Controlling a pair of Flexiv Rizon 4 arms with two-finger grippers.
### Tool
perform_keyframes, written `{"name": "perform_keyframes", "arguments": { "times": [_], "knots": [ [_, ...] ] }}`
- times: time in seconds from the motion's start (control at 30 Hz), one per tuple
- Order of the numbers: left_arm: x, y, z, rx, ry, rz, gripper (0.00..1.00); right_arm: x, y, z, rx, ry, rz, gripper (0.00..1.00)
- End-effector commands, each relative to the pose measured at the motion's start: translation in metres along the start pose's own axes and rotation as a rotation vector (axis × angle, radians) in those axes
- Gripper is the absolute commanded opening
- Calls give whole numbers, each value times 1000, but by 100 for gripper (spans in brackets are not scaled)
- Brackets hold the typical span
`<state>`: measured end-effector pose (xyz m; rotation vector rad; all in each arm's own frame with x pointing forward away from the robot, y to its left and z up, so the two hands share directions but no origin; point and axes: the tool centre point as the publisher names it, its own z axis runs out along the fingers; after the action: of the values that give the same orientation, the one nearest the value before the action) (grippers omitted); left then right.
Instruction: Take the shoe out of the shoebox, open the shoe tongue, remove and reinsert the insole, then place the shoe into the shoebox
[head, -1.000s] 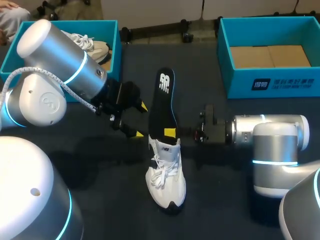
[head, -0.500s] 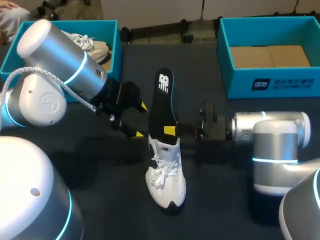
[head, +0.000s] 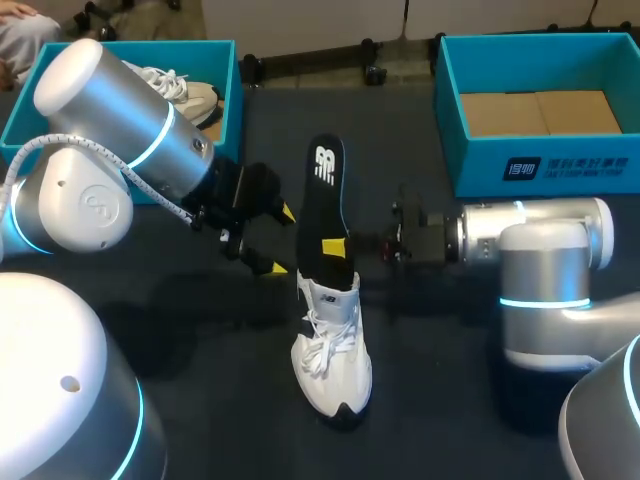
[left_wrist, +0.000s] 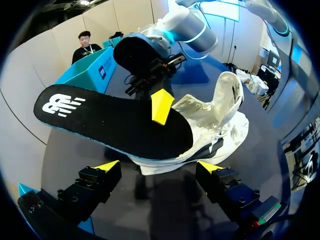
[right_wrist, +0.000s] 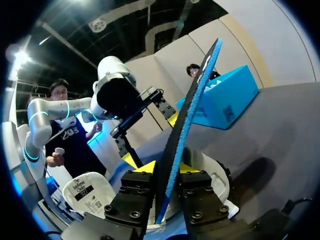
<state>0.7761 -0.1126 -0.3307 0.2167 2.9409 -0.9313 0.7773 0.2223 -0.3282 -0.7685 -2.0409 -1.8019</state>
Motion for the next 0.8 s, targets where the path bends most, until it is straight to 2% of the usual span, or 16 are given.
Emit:
{"name": "perform_keyframes", "arguments": {
  "times": [0.03, 0.13, 0.4, 0.8],
  "knots": [
    [1, 0, -1, -2, -1, 0, 100, -5, 4, 3, 57, 9, 14, 11],
    [1, 0, -1, -2, -1, 0, 100, -6, 2, 4, 68, 16, 26, 0],
    [1, 0, -1, -2, -1, 0, 100, 1, -10, -1, 82, 8, 40, 0],
    [1, 0, -1, -2, -1, 0, 100, 6, -40, -4, 96, 7, 53, 0]
  ]
}}
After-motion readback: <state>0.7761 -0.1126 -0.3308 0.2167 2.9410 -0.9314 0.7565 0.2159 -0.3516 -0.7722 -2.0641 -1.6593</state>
